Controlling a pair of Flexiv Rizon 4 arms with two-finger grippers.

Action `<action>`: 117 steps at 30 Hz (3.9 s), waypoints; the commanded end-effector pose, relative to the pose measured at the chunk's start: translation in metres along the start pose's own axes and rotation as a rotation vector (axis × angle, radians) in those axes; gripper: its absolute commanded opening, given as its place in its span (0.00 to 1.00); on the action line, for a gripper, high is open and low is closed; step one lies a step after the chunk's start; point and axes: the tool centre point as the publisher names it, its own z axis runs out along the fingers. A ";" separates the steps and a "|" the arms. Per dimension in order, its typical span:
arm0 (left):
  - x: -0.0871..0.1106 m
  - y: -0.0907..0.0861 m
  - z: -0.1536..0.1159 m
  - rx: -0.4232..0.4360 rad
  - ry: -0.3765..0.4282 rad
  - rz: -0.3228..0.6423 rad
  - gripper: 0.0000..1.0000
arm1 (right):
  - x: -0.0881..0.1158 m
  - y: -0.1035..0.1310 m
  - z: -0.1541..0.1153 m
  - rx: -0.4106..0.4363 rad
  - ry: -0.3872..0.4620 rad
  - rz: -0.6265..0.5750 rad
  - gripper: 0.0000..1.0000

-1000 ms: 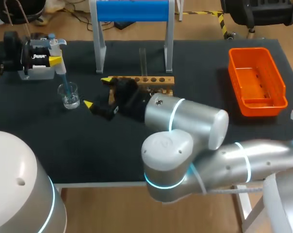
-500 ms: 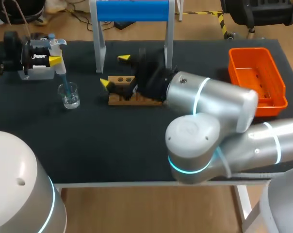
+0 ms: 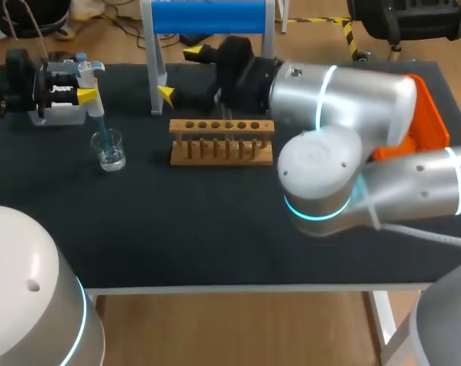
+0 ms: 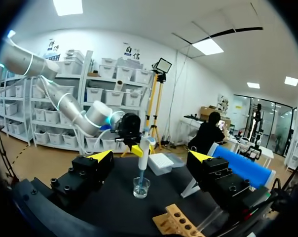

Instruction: Invert the test tube, pick up the pipette, mount the tip to pipette, aspirate from beaker and dispense into the tube, eject the tip, return the pipette, and cap with the stopper.

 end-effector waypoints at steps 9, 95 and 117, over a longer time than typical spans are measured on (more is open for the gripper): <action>0.000 0.000 0.000 0.001 0.000 0.001 0.00 | -0.016 0.021 0.011 0.027 0.293 -0.031 1.00; 0.000 0.000 0.000 0.001 0.000 0.001 0.00 | 0.009 0.046 0.120 0.315 0.294 -0.106 0.00; 0.000 0.000 0.000 0.001 0.000 0.001 0.00 | 0.010 0.041 0.170 0.345 0.233 -0.094 0.00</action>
